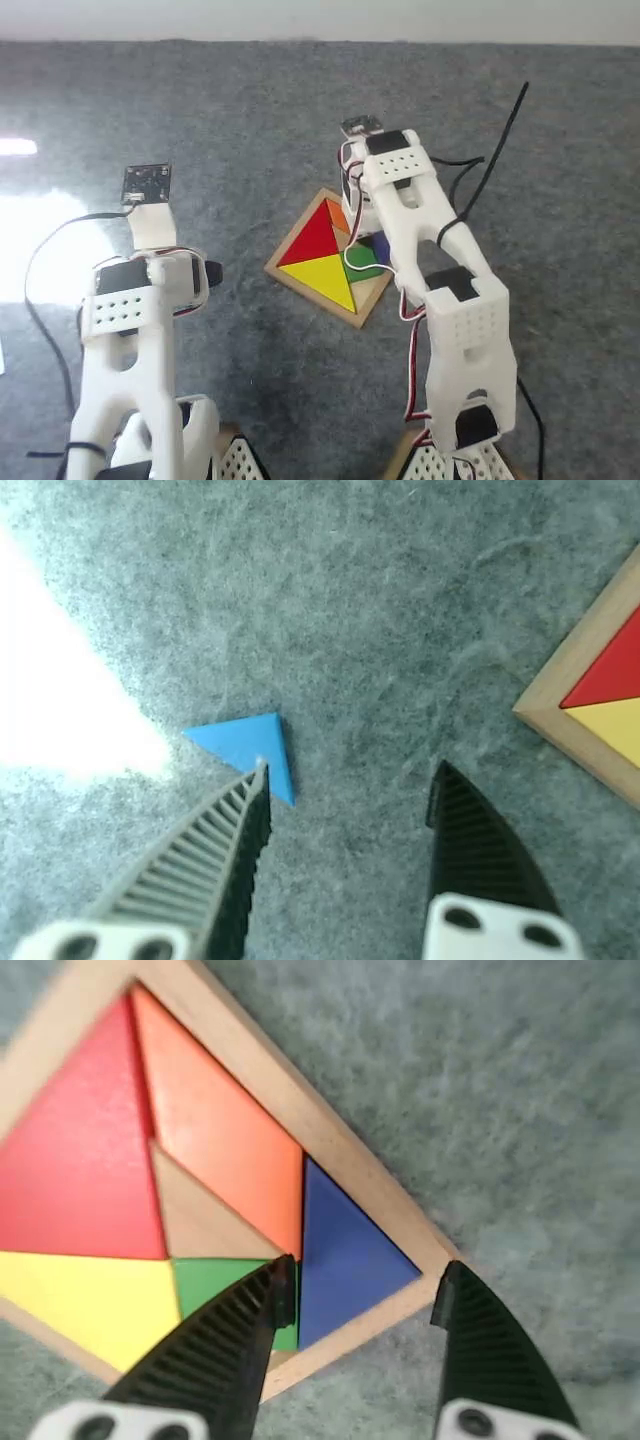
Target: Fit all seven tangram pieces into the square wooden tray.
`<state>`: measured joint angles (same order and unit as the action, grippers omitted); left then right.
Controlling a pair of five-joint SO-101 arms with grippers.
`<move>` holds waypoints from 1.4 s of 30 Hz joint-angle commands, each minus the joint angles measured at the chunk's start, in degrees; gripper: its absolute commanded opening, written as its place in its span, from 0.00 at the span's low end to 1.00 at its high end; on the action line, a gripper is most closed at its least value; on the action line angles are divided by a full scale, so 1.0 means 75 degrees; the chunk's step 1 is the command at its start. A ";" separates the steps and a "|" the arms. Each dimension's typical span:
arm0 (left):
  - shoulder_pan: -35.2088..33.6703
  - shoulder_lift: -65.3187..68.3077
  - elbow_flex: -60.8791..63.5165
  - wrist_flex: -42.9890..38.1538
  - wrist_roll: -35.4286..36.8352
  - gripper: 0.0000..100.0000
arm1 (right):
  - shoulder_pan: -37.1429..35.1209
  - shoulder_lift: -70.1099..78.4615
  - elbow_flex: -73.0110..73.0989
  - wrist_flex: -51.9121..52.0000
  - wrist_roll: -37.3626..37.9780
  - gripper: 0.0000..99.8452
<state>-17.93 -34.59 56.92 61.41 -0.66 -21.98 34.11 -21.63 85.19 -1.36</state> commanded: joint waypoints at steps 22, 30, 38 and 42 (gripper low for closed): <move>0.0000 0.0012 -0.0838 0.0551 -0.0399 0.25 | -0.0135 -0.4319 0.3153 -0.0604 0.0645 0.23; -0.0750 0.0867 -0.1530 0.1289 -0.0891 0.25 | 0.1389 -0.8891 0.8170 -0.2292 0.1817 0.23; -0.1664 0.3423 -0.1916 0.0645 0.0094 0.25 | 0.2315 -1.0497 1.0221 -0.2796 0.2227 0.23; -0.1653 0.3880 -0.1811 0.0258 0.0117 0.25 | 0.2327 -1.0555 1.0538 -0.2925 0.2180 0.23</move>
<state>-29.71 -7.60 45.05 66.51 -0.66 -5.27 -42.90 56.97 64.88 14.37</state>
